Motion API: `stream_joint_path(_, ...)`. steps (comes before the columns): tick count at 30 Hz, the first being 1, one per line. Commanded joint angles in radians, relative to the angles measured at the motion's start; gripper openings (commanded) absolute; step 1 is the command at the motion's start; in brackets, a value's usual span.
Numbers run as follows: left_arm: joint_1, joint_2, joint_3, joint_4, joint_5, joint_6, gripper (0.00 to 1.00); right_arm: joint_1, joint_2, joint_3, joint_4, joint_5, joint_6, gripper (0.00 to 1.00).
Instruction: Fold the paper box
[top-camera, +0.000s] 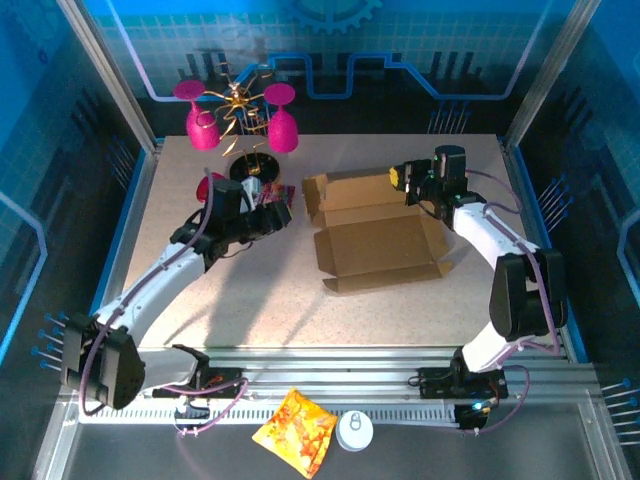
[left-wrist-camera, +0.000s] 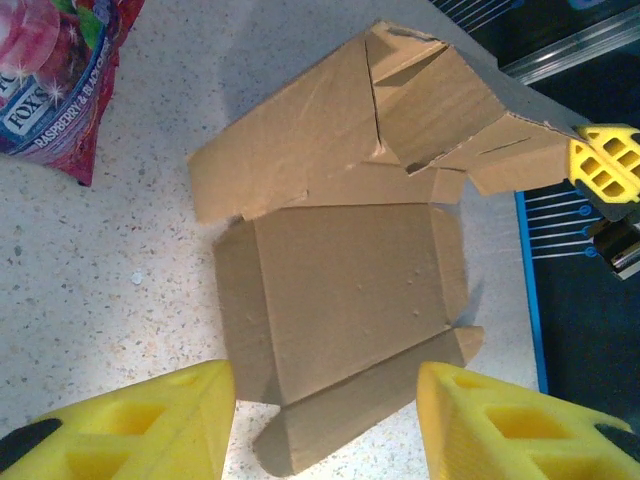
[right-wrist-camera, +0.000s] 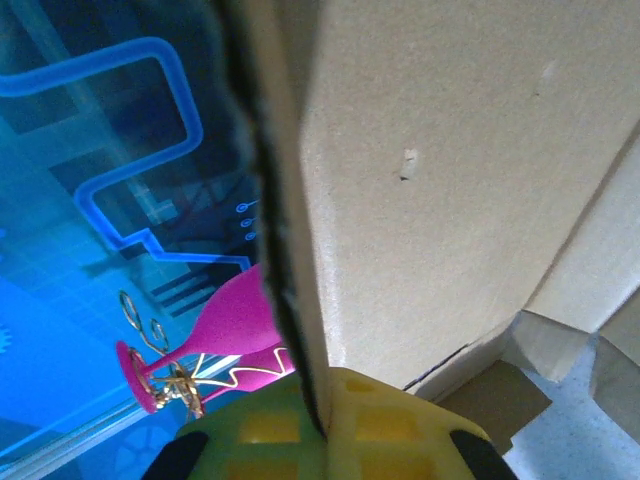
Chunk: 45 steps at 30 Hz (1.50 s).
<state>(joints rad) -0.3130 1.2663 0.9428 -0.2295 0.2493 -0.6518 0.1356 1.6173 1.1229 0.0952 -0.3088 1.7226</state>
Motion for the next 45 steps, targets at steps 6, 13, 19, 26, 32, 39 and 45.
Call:
stream_joint_path(6, 0.006, 0.066, 0.05, -0.002, 0.043, 0.093, 0.55, 0.01, 0.027, -0.07, 0.126, -0.036, -0.014, 0.0)
stream_joint_path(13, -0.003, 0.184, 0.108, 0.026, 0.074, 0.296, 0.59, 0.01, 0.043, -0.029, 0.08, -0.052, -0.018, 0.0)
stream_joint_path(19, -0.072, 0.283, 0.212, -0.031, -0.086, 0.435, 0.69, 0.011, 0.055, -0.02, 0.065, -0.056, -0.007, 0.0)
stream_joint_path(26, -0.098, 0.388, 0.289, -0.064, -0.248, 0.43, 0.52, 0.009, 0.065, -0.009, 0.06, -0.057, -0.005, 0.0)
stream_joint_path(32, -0.156, 0.393, 0.277, -0.029, -0.309, 0.432, 0.28, 0.012, 0.076, -0.016, 0.098, -0.055, 0.0, 0.0)
stream_joint_path(39, -0.203, 0.356, 0.2, 0.045, -0.363, 0.323, 0.07, 0.023, 0.068, -0.106, 0.289, -0.015, 0.025, 0.0)
stream_joint_path(45, -0.252, 0.334, 0.164, 0.088, -0.405, 0.242, 0.0, 0.052, 0.077, -0.231, 0.535, 0.046, 0.08, 0.0)
